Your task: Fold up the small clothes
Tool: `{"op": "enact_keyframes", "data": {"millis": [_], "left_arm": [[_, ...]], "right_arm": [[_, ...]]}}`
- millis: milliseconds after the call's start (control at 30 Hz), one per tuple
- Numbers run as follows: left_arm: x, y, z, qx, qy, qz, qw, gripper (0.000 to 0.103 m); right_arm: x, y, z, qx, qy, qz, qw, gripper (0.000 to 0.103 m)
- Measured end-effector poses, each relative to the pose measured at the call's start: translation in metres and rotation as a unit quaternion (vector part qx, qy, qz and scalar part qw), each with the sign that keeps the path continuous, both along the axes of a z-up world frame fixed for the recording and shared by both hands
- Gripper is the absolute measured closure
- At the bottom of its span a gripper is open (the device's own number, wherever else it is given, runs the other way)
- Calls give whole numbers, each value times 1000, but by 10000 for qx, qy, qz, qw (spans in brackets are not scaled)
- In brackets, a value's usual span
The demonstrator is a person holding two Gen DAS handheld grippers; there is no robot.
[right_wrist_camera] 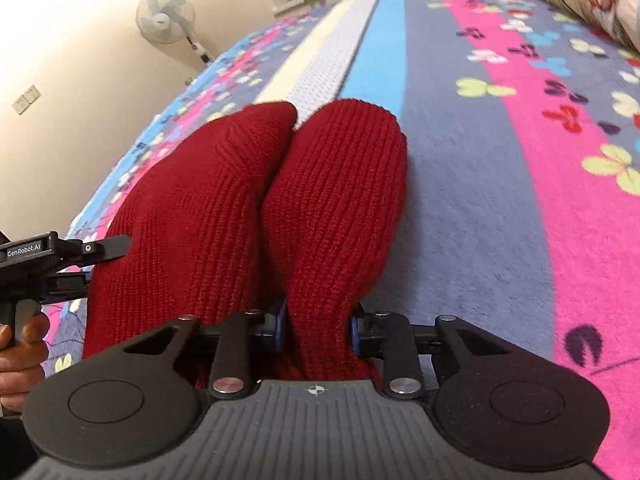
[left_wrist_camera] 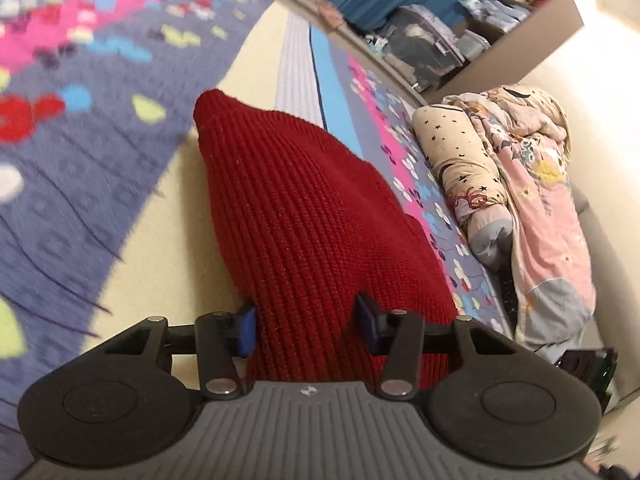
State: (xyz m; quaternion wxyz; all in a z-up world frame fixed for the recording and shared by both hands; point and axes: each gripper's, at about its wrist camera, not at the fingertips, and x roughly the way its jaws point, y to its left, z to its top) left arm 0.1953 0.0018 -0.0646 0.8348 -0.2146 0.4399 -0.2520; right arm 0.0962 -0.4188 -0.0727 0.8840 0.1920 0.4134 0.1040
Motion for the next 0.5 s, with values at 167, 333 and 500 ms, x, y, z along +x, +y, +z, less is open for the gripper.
{"op": "enact_keyframes", "data": {"millis": [167, 333, 500], "left_arm": [[-14, 46, 23, 331, -314, 356, 9983, 50], [-30, 117, 35, 512, -278, 752, 9955, 49], [-38, 162, 15, 740, 234, 1091, 9910, 38]], "right_arm": [[11, 38, 2, 230, -232, 600, 9977, 75], [23, 101, 4, 505, -325, 1486, 9871, 76], [34, 137, -3, 329, -41, 1775, 9836, 75]]}}
